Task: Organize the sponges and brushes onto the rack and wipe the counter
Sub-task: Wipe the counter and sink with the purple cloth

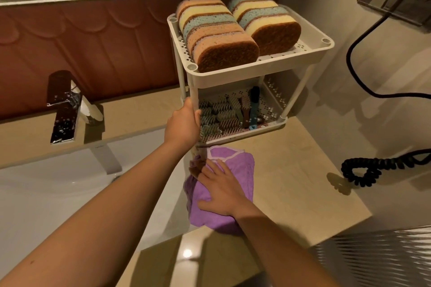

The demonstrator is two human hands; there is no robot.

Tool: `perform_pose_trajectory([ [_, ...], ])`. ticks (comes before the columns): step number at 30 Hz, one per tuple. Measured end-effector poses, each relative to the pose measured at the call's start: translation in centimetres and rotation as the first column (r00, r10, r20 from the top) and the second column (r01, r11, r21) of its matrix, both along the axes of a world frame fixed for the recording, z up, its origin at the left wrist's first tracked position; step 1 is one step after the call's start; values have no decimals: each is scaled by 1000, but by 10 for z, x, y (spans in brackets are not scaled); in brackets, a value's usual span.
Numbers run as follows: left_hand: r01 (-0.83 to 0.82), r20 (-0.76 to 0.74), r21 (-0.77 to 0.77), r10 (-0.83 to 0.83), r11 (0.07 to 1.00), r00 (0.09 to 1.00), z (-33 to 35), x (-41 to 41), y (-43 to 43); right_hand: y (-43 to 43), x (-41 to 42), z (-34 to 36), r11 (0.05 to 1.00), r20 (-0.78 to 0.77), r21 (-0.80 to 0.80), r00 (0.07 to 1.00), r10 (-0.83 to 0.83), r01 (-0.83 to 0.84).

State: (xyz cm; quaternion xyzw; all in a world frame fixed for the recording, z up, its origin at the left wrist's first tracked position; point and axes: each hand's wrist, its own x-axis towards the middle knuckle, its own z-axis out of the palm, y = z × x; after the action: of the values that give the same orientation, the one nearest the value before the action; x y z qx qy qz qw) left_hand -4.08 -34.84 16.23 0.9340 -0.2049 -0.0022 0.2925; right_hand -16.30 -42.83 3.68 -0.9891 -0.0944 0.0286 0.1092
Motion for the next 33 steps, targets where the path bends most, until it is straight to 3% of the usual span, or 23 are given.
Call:
perform_pose_trajectory([
  [6,-10,10,-7,10,1000,1000,0,-1,-1,-6,-19,-7,952,19,34,952,-305,304],
  [13,-26,-26,-52,25,998,999,1,-3,-1,-38,-49,-12,813,25,-43,815,-580,580],
  [22,-153,-162,-166,126,974,979,5,-14,-8,-64,-86,-8,669,-5,-28,669,-743,743],
  [27,-207,-335,-227,123,952,934,4,-24,-9,-73,-98,-4,592,-25,-39,592,-806,805],
  [33,-170,-362,-164,101,972,927,-6,-47,10,-78,-108,0,506,-78,-43,502,-861,862],
])
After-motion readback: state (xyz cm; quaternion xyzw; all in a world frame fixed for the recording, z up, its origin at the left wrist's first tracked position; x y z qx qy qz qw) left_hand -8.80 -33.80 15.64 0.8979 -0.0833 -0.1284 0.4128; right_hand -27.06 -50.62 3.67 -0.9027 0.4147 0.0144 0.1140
